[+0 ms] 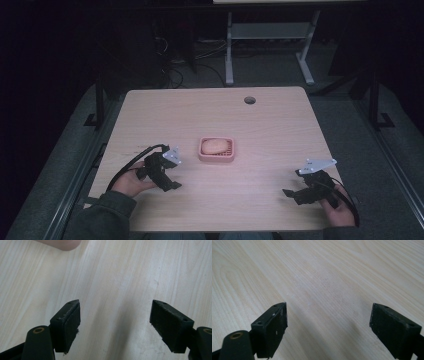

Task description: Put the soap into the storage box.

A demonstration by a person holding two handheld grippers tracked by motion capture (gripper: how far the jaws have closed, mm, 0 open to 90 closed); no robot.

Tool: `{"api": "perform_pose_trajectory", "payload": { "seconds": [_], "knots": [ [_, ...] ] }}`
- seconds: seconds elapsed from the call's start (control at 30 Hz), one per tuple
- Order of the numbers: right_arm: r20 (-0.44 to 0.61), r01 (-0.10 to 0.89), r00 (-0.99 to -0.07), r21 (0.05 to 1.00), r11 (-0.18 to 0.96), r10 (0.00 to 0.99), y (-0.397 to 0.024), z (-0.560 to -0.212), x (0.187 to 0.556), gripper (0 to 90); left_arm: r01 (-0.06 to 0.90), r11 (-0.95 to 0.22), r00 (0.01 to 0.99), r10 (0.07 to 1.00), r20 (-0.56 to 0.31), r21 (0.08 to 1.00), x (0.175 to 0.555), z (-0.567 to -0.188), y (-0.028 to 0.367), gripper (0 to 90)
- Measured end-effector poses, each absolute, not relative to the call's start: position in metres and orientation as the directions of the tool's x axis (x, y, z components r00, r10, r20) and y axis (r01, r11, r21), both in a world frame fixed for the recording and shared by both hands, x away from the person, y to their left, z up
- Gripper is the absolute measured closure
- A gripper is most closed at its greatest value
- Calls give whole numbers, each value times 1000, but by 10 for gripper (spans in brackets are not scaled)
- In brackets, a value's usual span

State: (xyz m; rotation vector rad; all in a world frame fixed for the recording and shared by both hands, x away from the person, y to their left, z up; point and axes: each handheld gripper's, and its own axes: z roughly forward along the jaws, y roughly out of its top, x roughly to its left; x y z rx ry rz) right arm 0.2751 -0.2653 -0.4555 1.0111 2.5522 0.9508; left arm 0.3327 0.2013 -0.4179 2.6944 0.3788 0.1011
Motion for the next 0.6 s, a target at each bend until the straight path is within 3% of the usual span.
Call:
{"api": "perform_pose_trajectory", "payload": {
  "seconds": [0.6],
  "knots": [
    [19,529,-732,646,551,681,-265,-455,276,143,256,-872,956,293,24,418,318,-422,216,245]
  ]
}}
